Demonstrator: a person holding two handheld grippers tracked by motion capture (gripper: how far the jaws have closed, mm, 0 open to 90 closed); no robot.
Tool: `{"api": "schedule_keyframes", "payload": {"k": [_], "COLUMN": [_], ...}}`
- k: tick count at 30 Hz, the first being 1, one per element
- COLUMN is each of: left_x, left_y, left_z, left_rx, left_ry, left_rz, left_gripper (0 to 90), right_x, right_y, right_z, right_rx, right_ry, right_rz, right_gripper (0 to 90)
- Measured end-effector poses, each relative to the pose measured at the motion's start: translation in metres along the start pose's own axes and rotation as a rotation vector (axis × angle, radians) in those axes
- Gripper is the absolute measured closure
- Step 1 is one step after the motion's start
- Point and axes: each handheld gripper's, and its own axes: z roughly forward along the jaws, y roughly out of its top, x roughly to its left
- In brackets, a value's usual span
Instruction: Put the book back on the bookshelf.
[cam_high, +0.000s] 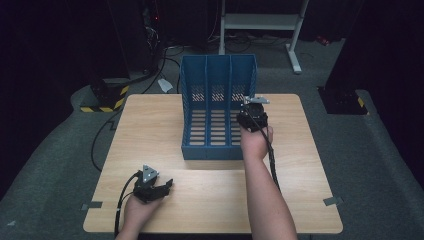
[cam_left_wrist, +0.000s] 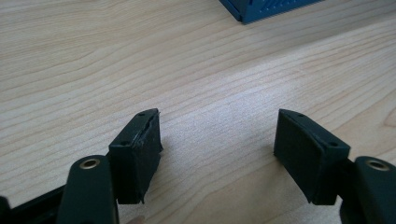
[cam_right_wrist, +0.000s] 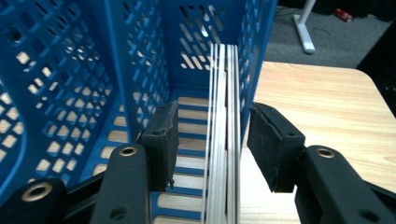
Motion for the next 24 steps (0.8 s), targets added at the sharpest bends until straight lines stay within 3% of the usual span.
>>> {"api": "schedule_keyframes", "payload": {"k": [15,24], "left_x": [0.0,0.0], "left_y": [0.0,0.0], "left_z": [0.0,0.0], "left_rx": [0.001,0.001], "left_ry": [0.0,-0.001], "left_rz": [0.0,-0.001], "left_gripper": [31.7,31.7], "right_x": [0.002,-0.001], "right_y": [0.001,0.0], "right_z": [-0.018,-0.037], "right_rx": [-0.053,-0.108], "right_ry": [0.077,0.135], "right_rz": [-0.012,-0.063], "right_gripper": [51.3,50.9]}}
